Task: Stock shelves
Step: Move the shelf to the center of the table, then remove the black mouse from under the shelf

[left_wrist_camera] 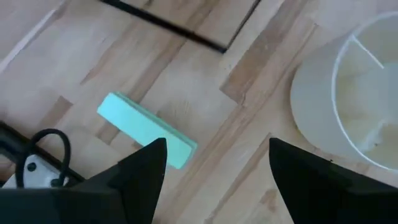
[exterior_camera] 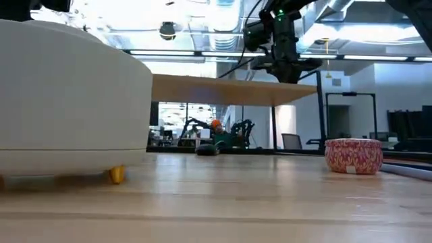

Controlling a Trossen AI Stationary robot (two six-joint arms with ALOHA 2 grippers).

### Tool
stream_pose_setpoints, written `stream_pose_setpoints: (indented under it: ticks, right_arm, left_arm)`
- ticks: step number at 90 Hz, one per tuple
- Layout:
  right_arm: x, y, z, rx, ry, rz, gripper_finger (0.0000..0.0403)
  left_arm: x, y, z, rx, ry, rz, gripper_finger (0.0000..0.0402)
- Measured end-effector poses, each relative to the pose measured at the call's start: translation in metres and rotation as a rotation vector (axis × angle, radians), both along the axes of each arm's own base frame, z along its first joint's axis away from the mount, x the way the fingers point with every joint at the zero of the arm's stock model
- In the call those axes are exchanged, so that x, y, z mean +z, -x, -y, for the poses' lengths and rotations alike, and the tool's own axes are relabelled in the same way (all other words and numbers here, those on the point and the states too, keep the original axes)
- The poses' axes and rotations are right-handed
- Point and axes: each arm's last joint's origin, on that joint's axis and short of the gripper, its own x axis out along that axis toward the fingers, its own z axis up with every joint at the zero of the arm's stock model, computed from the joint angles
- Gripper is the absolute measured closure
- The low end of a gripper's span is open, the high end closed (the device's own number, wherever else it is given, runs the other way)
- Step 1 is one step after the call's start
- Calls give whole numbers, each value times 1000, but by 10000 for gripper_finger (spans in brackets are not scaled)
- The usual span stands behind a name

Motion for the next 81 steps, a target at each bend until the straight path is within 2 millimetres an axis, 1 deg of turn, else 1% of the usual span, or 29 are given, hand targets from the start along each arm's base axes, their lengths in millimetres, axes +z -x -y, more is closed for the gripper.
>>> stream_pose_setpoints:
  ticks: [22,30,38,50,59,65,71,76,81]
  right_arm:
    - [0,-12,-30,-32,-17,-22,353]
    - [2,-14,-42,-28,-35,-27,330]
    - [11,-15,-52,-13,-30,2,297]
    - [42,-13,-66,15,4,108,229]
    - [68,-5,-68,17,30,203,181]
    - [87,1,-64,9,61,280,161]
    - [105,4,-58,32,106,369,153]
    - [120,1,-48,63,170,493,152]
    - [132,-7,-35,110,240,637,155]
  left_arm:
    - [3,4,-4,11,-38,48,144]
    - [3,3,-4,-10,-60,49,144]
    - [4,3,-4,-39,-75,50,144]
    - [5,3,-4,-73,-91,57,144]
    - [5,4,-5,-91,-99,58,144]
    - [6,5,-6,-91,-93,64,144]
    - [7,7,-7,-79,-79,72,144]
    - [8,8,-7,-69,-71,79,144]
    - [8,8,-8,-55,-68,89,144]
